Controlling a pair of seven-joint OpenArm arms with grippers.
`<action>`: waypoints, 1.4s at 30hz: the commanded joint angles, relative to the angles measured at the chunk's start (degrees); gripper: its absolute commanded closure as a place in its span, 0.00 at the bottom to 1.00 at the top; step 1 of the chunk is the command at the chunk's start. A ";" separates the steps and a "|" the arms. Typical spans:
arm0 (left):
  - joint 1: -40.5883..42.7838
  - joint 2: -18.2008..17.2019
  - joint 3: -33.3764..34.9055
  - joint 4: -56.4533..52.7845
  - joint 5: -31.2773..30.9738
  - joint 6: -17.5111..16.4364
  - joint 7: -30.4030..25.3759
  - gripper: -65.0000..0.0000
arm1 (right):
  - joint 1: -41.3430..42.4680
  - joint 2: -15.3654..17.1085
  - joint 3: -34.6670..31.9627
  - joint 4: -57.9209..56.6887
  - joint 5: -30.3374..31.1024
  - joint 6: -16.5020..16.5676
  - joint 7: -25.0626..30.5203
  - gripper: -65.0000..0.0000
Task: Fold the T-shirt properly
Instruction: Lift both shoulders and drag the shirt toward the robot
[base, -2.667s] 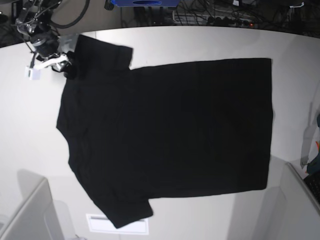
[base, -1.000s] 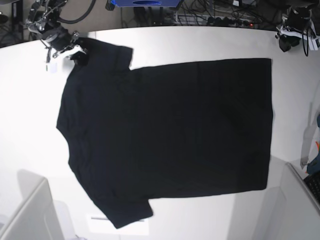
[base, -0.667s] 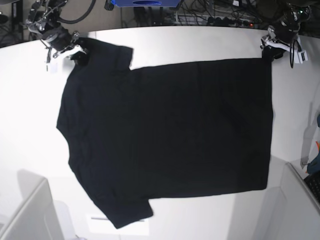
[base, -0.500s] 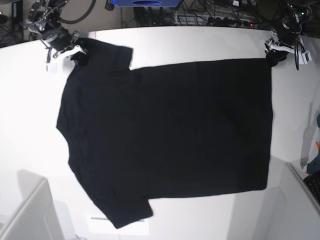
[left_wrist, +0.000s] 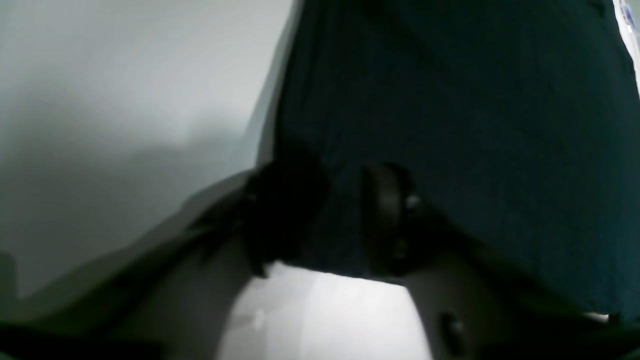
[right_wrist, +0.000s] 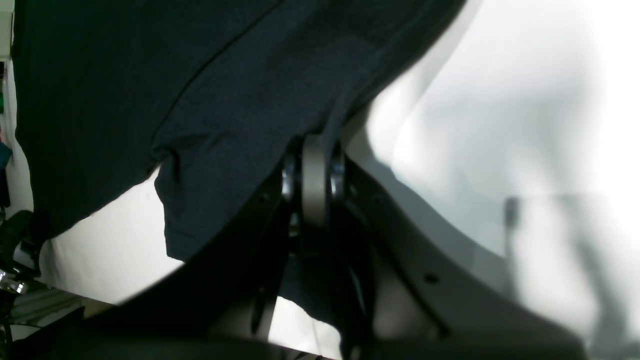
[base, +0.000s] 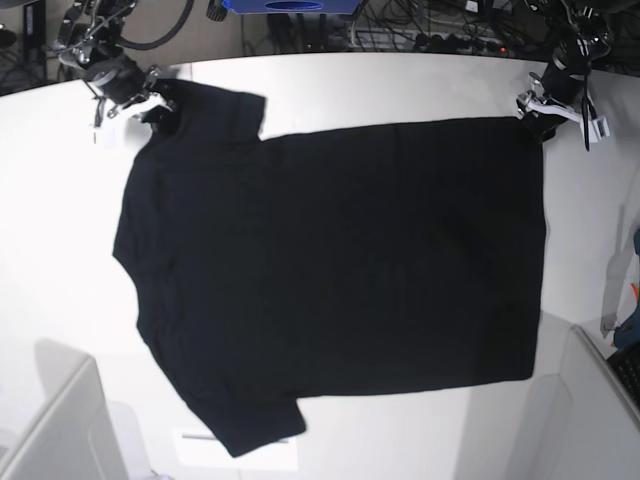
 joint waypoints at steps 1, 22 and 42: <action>0.89 -0.17 -0.21 -0.05 2.16 0.88 3.06 0.74 | -0.70 0.28 0.19 -0.08 -2.57 -0.66 -2.00 1.00; 12.49 -2.10 -0.47 12.96 1.81 3.25 2.80 1.00 | -9.58 0.28 -0.07 14.16 -2.40 -0.66 2.83 1.00; 2.64 -1.40 -11.46 18.15 -5.22 3.69 18.45 1.00 | 13.36 0.63 -0.25 20.32 -2.84 -5.76 -13.78 1.00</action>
